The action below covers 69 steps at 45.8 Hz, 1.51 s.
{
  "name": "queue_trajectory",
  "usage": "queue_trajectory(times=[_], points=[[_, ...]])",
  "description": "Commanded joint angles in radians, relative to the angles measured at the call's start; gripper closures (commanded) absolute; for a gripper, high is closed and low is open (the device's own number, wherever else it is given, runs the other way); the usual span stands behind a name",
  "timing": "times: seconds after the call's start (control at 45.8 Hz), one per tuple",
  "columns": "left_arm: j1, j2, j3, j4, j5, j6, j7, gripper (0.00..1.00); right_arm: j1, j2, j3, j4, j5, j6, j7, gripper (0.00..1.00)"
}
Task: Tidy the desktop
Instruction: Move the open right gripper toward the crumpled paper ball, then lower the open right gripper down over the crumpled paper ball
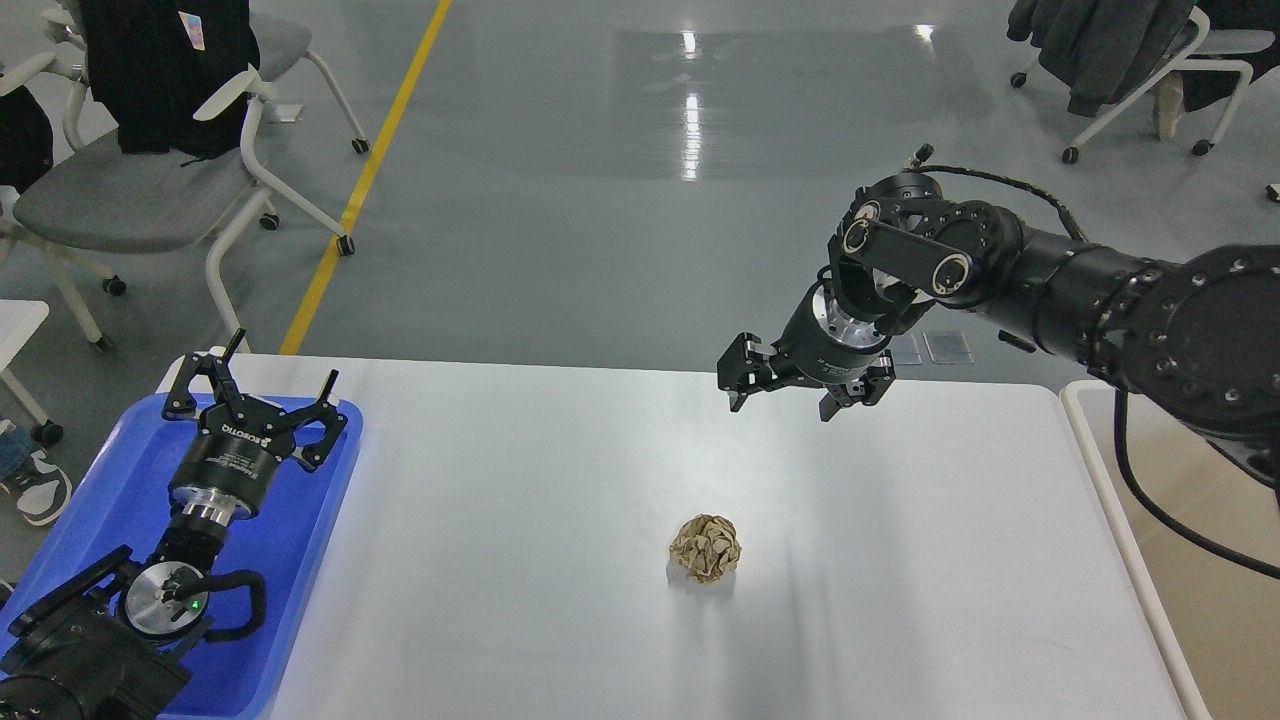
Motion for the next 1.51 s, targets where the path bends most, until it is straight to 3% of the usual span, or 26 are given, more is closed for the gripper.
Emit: queue_trajectory(times=[0.0, 0.634, 0.896, 0.984, 1.224, 1.333, 1.486], points=[[0.000, 0.000, 0.000, 0.000, 0.000, 0.000, 0.000, 0.01, -0.073, 0.000, 0.100, -0.007, -0.032, 0.000, -0.003, 0.00], [0.000, 0.000, 0.000, 0.000, 0.000, 0.000, -0.001, 0.01, -0.211, 0.000, 0.153, 0.017, -0.055, -0.103, -0.001, 0.00], [0.000, 0.000, 0.000, 0.000, 0.000, 0.000, -0.001, 0.01, -0.289, 0.000, 0.325, 0.025, -0.055, -0.094, 0.006, 0.00], [-0.001, 0.000, 0.000, 0.000, 0.000, 0.000, -0.001, 0.01, -0.321, 0.000, 0.336, 0.023, -0.061, -0.094, 0.041, 0.00], [0.000, 0.000, 0.000, 0.000, 0.000, 0.000, -0.001, 0.01, -0.344, 0.000, 0.250, 0.022, -0.188, -0.106, 0.206, 0.00], [0.000, 0.000, 0.000, 0.000, 0.000, 0.000, -0.001, 0.01, -0.314, 0.000, 0.160, 0.017, -0.217, -0.133, 0.232, 0.00], [-0.001, 0.000, 0.000, 0.000, 0.000, 0.000, -0.001, 0.01, -0.214, 0.000, 0.015, 0.016, -0.257, -0.183, 0.233, 0.00]])
